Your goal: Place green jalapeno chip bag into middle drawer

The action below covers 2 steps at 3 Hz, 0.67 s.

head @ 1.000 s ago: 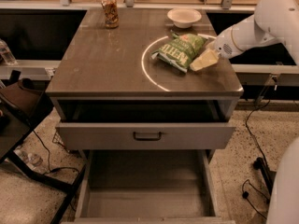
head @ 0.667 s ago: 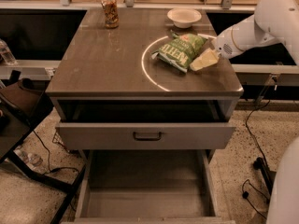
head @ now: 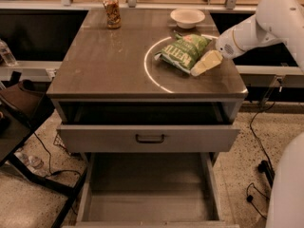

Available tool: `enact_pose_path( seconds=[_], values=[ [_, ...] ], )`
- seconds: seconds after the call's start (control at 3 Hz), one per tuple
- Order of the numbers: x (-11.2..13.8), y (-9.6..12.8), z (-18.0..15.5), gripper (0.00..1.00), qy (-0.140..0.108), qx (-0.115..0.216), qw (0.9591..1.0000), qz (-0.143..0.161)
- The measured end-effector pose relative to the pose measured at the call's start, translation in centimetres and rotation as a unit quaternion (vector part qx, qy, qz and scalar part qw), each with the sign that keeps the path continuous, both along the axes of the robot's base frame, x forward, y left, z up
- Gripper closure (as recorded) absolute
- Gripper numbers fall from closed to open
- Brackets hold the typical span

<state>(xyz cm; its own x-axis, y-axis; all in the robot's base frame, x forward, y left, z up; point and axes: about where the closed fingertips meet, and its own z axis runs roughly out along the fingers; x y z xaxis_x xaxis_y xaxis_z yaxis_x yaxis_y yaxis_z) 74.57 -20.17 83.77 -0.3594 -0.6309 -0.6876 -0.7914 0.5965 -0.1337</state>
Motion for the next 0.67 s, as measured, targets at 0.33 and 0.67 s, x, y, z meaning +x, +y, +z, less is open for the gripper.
enact_pose_path(
  seconds=[0.33,0.67],
  values=[
    [0.5,3.3,2.3,0.00,0.011,0.016,0.9998,0.009],
    [1.3,7.0,4.1,0.00,0.020,0.032,0.9990,0.025]
  ],
)
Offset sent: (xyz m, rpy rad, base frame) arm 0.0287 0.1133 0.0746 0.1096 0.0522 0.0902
